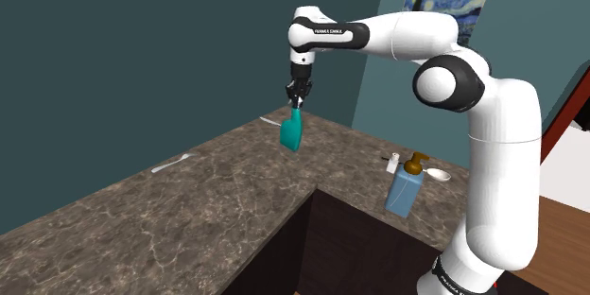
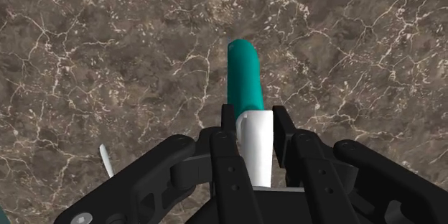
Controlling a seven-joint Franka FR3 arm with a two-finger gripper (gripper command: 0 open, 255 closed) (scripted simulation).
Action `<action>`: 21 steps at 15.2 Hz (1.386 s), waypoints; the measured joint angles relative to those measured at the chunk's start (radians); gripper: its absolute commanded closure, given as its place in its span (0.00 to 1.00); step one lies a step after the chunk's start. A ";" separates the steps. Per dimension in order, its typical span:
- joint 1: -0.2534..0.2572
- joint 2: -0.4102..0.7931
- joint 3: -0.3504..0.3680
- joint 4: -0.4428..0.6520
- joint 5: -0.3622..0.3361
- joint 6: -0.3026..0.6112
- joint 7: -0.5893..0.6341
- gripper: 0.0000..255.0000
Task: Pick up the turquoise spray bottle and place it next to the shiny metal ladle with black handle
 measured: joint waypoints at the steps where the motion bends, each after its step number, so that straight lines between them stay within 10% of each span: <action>1: -0.004 -0.012 -0.002 -0.014 0.000 0.001 -0.006 1.00; 21: -0.197 -0.407 -0.164 -0.533 -0.046 0.128 -0.360 1.00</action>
